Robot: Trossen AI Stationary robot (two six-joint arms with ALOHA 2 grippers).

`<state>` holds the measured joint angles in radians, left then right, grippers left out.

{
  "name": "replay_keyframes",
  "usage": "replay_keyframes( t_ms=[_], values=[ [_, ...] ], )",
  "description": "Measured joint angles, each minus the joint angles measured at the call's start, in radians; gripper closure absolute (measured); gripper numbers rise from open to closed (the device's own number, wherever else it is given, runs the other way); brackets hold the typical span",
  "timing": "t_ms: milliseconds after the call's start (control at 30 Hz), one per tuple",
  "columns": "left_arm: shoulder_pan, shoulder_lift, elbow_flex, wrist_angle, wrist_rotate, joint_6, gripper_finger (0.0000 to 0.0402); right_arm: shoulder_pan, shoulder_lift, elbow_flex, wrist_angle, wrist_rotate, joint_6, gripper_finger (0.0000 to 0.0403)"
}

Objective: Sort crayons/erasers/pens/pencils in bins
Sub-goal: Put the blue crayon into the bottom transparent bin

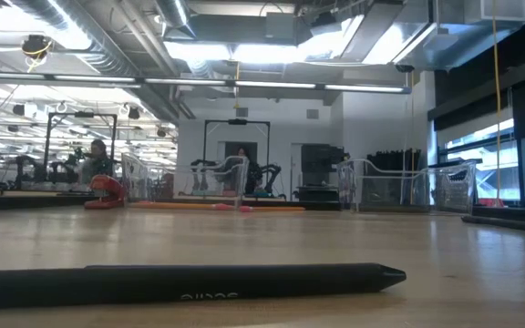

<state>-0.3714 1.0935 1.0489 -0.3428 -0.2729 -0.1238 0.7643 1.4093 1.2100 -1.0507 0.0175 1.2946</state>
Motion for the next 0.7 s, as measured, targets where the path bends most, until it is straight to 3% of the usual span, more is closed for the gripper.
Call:
replay_keyframes(
  t_ms=[500,700],
  values=[
    [0.0,0.0,0.0,-0.001,0.0,0.002,0.0289,0.001,0.003,-0.061,0.048,-0.055,-0.01,0.0368],
    [0.0,0.0,0.0,-0.007,0.0,0.003,0.0289,0.002,0.003,-0.159,0.167,-0.072,-0.008,0.0367]
  ],
)
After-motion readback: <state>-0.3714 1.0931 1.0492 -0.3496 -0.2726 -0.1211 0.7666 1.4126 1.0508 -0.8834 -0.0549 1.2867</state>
